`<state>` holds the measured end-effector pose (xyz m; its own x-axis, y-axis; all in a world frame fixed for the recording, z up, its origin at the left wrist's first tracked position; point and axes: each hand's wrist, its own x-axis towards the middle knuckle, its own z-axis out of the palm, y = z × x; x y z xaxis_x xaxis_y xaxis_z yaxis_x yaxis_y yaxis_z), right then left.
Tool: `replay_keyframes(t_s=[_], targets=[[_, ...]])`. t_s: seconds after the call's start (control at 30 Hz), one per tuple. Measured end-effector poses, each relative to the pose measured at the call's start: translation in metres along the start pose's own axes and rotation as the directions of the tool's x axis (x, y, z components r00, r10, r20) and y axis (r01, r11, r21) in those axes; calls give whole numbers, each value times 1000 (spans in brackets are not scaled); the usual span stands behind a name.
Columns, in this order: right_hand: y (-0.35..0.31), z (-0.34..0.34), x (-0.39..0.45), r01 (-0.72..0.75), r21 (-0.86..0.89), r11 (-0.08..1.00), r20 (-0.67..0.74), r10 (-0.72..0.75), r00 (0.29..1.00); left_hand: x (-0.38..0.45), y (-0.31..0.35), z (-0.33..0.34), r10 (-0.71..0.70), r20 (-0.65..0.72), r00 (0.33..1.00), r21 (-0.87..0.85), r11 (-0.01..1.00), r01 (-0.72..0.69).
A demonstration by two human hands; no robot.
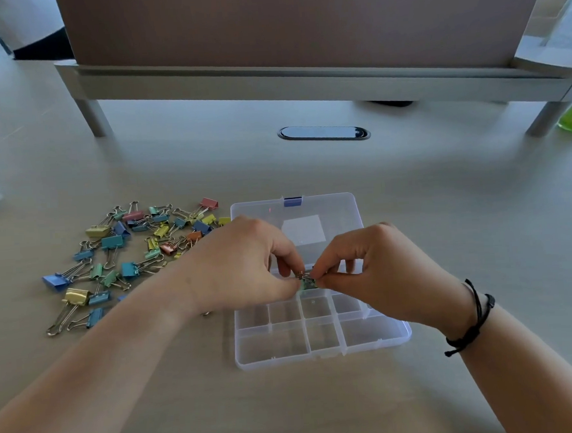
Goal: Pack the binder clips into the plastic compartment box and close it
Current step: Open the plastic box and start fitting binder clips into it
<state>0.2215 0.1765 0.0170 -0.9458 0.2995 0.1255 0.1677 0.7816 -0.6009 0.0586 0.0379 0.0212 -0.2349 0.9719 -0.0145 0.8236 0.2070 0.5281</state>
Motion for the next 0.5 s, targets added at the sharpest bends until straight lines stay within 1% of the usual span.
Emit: replay_keyframes(t_s=[0.17, 0.33, 0.5], targets=[[-1, 1, -1, 60, -14, 998, 10, -59, 998, 0, 0, 0, 24, 16, 1000, -3, 1000, -24], [-1, 0, -1, 65, 51, 997, -42, -63, 997, 0, 1, -2, 38, 36, 999, -10, 999, -38], [0, 3, -1, 92, -3, 996, -26, -92, 995, 0, 2, -2, 29, 44, 999, -3, 1000, -29]])
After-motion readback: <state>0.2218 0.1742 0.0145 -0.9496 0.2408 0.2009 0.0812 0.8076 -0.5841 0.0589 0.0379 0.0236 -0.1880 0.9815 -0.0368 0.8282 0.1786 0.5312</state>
